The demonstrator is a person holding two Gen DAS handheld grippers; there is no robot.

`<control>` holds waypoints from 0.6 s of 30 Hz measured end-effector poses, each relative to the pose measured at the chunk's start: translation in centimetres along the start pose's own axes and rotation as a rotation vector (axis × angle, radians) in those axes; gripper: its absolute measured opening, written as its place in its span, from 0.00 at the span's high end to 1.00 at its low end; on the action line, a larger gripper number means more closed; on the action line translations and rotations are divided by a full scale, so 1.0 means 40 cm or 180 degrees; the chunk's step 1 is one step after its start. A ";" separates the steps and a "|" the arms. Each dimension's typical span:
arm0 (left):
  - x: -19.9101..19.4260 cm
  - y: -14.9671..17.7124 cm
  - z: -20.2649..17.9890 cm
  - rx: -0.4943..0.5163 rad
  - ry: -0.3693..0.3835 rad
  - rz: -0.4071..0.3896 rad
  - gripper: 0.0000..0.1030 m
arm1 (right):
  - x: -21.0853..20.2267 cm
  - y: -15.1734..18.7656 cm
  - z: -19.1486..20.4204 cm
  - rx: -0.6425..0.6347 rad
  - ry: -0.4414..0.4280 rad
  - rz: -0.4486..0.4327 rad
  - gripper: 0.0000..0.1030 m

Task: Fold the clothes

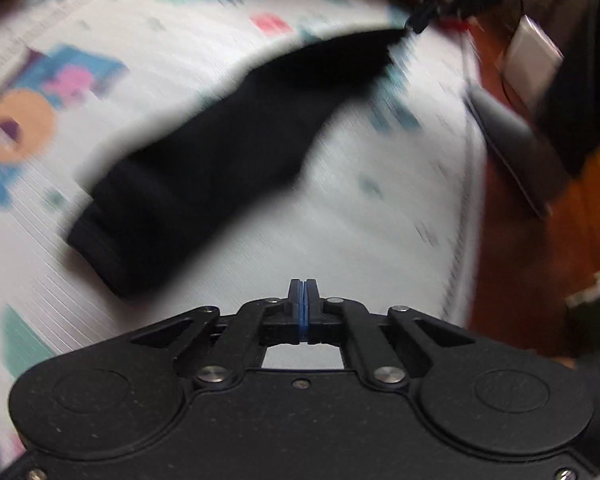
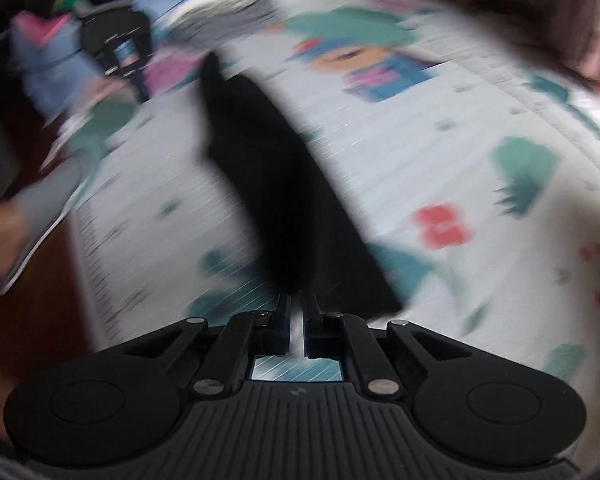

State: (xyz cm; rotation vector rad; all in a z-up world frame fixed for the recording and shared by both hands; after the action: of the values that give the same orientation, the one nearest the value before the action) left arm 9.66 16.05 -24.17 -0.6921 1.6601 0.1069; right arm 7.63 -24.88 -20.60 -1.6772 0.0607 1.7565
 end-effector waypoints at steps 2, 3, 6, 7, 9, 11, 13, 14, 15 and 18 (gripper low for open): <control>0.005 0.019 0.001 -0.0045 -0.0132 0.0031 1.00 | 0.027 0.019 0.049 -0.0182 -0.0026 0.0196 0.93; -0.005 0.020 0.014 -0.0128 -0.0248 -0.0030 1.00 | 0.033 0.021 0.051 -0.0126 0.0036 0.0198 0.93; -0.069 -0.019 0.100 -0.0477 -0.0548 -0.0406 0.52 | 0.029 0.006 -0.004 0.0372 0.0172 0.0020 0.76; -0.086 -0.035 0.126 -0.0563 -0.0660 -0.0545 0.35 | 0.028 -0.004 -0.031 0.0511 0.0286 -0.0028 0.51; -0.098 -0.074 0.186 -0.0771 -0.0787 -0.0760 0.35 | 0.029 -0.035 -0.088 0.0734 0.0428 -0.0164 0.35; -0.083 -0.113 0.238 -0.0910 -0.0826 -0.0827 0.35 | 0.046 -0.065 -0.142 0.0906 0.0562 -0.0213 0.35; -0.045 -0.147 0.269 -0.0853 -0.0889 -0.0739 0.35 | 0.072 -0.088 -0.189 0.1017 0.0658 -0.0181 0.35; -0.024 -0.161 0.280 -0.0798 -0.0910 -0.0664 0.35 | 0.090 -0.099 -0.208 0.1039 0.0696 -0.0141 0.35; -0.005 -0.167 0.285 -0.0725 -0.0924 -0.0575 0.35 | 0.108 -0.104 -0.223 0.1046 0.0702 -0.0070 0.36; 0.041 -0.172 0.291 -0.0569 -0.0932 -0.0359 0.40 | 0.158 -0.104 -0.241 0.0987 0.0637 0.0170 0.53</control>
State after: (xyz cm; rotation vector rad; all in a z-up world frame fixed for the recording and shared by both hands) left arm 23.09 14.99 -26.19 -0.8606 1.3388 0.2656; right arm 18.52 -23.60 -26.04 -1.6250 0.4488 1.5206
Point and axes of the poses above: each gripper's, at about its wrist camera, not at the fingertips, and x roughly the way its jaws point, z to its left, y to its underside, the point moved 3 cm from there along x, roughly the way its jaws point, and after that the axes turned 4 degrees about z, right-handed, at the moved point
